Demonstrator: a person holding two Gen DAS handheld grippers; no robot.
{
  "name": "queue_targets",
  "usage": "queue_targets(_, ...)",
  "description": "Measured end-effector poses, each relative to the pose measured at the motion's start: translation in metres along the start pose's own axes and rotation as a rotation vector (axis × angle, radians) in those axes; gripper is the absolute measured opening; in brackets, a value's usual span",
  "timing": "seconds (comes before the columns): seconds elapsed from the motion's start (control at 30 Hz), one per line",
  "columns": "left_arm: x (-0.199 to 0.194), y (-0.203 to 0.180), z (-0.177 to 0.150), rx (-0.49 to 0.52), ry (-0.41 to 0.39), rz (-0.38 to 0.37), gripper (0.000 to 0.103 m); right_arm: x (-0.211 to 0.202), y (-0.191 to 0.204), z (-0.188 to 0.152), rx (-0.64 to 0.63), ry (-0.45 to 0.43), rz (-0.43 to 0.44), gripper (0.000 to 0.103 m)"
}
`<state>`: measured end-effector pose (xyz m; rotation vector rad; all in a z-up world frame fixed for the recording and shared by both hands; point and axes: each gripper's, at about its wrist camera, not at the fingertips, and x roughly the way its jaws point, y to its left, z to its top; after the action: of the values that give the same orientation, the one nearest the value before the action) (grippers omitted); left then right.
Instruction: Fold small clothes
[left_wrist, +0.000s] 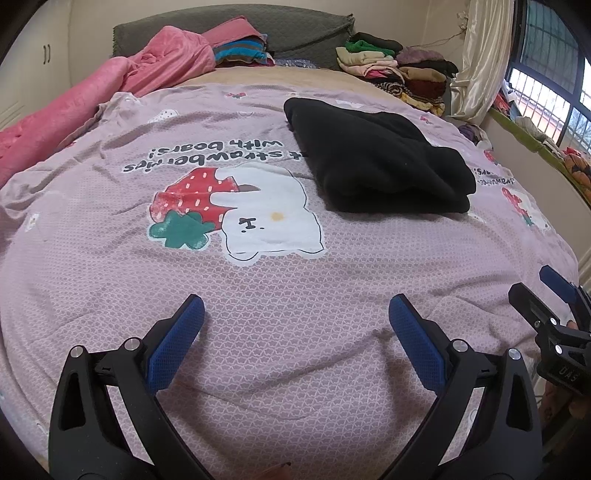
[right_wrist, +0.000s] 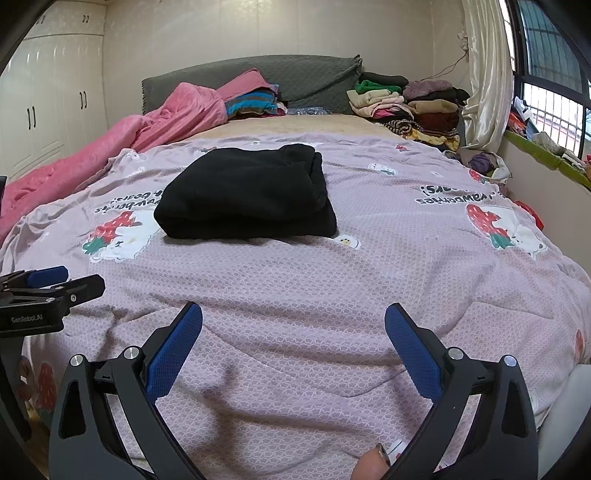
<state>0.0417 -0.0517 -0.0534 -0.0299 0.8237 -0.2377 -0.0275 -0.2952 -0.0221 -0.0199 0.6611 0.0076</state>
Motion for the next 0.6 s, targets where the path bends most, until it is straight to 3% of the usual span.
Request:
queue_targets(0.37,0.004,-0.001,-0.001,-0.003,0.025,-0.035,0.094,-0.003,-0.019,-0.003,0.072,0.001,-0.049,0.099)
queue_targets(0.5,0.008,0.016,0.005,-0.060,0.048,-0.032,0.094,-0.015,-0.067,-0.009,0.199,-0.006,-0.172,0.099)
queue_targets(0.6,0.013,0.058,0.022,-0.119,0.073,0.059,0.094,-0.029,-0.134,-0.019,0.335,0.017,-0.348,0.099)
